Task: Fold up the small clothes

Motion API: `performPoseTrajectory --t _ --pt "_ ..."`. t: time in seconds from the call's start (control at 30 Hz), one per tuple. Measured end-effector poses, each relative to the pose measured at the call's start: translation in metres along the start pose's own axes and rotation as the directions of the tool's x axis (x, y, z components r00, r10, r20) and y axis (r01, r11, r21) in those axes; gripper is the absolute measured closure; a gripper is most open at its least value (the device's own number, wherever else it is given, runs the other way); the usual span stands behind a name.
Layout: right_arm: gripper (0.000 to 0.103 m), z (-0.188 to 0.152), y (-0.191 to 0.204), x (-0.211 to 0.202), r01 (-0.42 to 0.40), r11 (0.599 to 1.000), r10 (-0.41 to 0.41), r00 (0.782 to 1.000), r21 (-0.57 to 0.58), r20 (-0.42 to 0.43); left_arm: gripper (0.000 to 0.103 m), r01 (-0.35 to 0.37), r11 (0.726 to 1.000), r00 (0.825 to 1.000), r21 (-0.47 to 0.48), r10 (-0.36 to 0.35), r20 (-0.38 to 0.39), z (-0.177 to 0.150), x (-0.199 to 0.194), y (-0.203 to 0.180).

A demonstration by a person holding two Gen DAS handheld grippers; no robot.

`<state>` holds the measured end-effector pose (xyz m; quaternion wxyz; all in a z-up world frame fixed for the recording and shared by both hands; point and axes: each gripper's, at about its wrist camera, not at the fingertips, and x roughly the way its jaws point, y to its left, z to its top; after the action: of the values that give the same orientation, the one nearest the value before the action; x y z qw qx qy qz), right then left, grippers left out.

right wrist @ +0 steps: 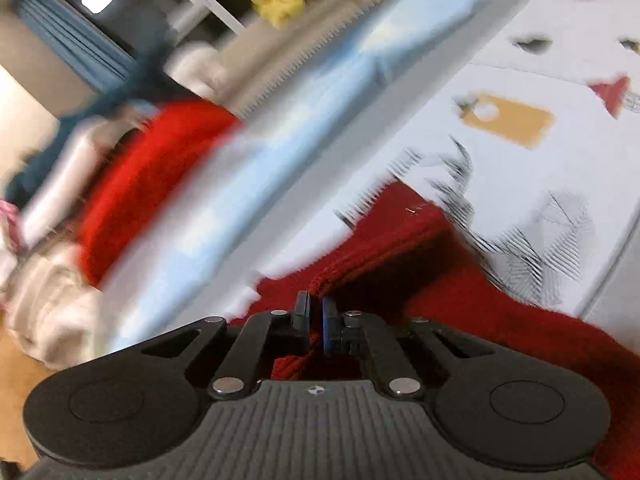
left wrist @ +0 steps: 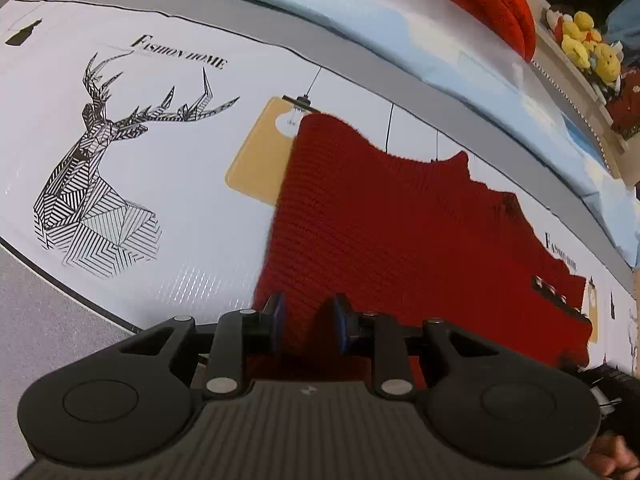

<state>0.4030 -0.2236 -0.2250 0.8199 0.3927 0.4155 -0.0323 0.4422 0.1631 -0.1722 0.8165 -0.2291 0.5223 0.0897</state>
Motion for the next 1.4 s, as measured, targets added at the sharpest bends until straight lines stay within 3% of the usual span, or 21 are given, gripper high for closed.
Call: performPoseTrajectory --t 0.03,0.07,0.1,0.17,0.23,0.37,0.43,0.5,0.57,0.63,0.73,0.83,0.97,1.1,1.2,1.3,1.4 --pt "0.096 -0.001 -0.013 0.013 0.079 0.996 -0.075 0.994 0.051 -0.082 0.076 -0.004 1.0 1.0 0.008 0.004 -0.003 -0.001 0.001 0.0" --pt "0.093 -0.004 -0.026 0.02 0.12 0.985 -0.102 0.985 0.124 -0.141 0.076 -0.007 1.0 1.0 0.015 0.007 -0.004 -0.001 0.002 -0.001" --pt "0.091 -0.006 -0.033 0.019 0.115 0.977 -0.089 0.985 0.181 -0.145 0.076 -0.01 1.0 1.0 0.018 0.01 -0.004 0.0 0.002 -0.001" --pt "0.085 0.0 -0.019 0.008 0.123 0.986 -0.112 0.989 0.116 -0.097 0.076 -0.009 1.0 1.0 0.016 0.009 -0.006 0.0 0.002 0.0" --pt "0.075 0.006 -0.002 -0.01 0.137 0.99 -0.137 0.99 0.031 0.005 0.076 -0.011 1.0 1.0 0.017 0.011 -0.008 -0.001 0.004 0.0" --pt "0.073 0.012 -0.005 -0.028 0.109 0.993 -0.112 0.99 0.046 0.081 0.076 -0.056 0.997 0.998 0.045 0.055 0.023 -0.001 -0.002 -0.004" --pt "0.073 0.017 -0.011 -0.02 0.07 0.995 -0.074 0.996 0.07 0.058 0.076 -0.033 0.998 0.999 0.055 0.032 0.02 -0.001 -0.003 -0.007" --pt "0.071 0.021 -0.023 0.0 0.045 0.992 -0.041 0.999 0.121 -0.034 0.076 -0.017 0.999 1.0 0.047 0.017 -0.008 -0.002 0.0 -0.007" --pt "0.078 0.021 -0.037 0.019 0.154 0.98 -0.132 0.977 0.127 -0.165 0.076 -0.032 0.998 0.999 0.061 0.033 -0.015 -0.004 0.002 -0.007" --pt "0.075 0.02 -0.043 0.013 0.14 0.972 -0.114 0.983 0.187 -0.145 0.076 -0.037 0.997 0.999 0.064 0.038 -0.01 -0.002 -0.003 -0.007" --pt "0.063 0.026 -0.017 0.001 0.11 0.993 -0.106 0.991 0.046 -0.087 0.076 -0.032 0.997 0.999 0.076 0.032 0.002 -0.002 -0.011 -0.01" --pt "0.062 0.031 -0.012 -0.005 0.145 0.989 -0.143 0.984 0.01 -0.102 0.076 -0.056 0.995 0.998 0.082 0.056 0.004 -0.003 -0.017 -0.01" --pt "0.06 0.041 -0.016 -0.025 0.179 0.983 -0.174 0.979 0.038 -0.107 0.076 -0.048 0.991 0.994 0.122 0.036 0.104 -0.001 -0.05 -0.018" --pt "0.06 0.056 0.0 -0.066 0.133 0.989 -0.134 0.991 -0.064 -0.012 0.076 -0.028 0.98 0.975 0.197 -0.017 0.221 -0.007 -0.092 -0.033" --pt "0.06 0.065 0.006 -0.098 0.114 0.983 -0.106 0.992 -0.141 0.061 0.076 -0.032 0.967 0.951 0.252 -0.049 0.306 -0.019 -0.124 -0.041" --pt "0.06 0.071 0.011 -0.141 0.091 0.971 -0.063 0.989 -0.222 0.132 0.076 -0.056 0.951 0.933 0.306 -0.059 0.354 -0.037 -0.159 -0.042" --pt "0.06 0.079 0.01 -0.192 0.052 0.973 -0.009 0.983 -0.226 0.186 0.076 -0.073 0.948 0.923 0.311 -0.053 0.38 -0.058 -0.198 -0.032"
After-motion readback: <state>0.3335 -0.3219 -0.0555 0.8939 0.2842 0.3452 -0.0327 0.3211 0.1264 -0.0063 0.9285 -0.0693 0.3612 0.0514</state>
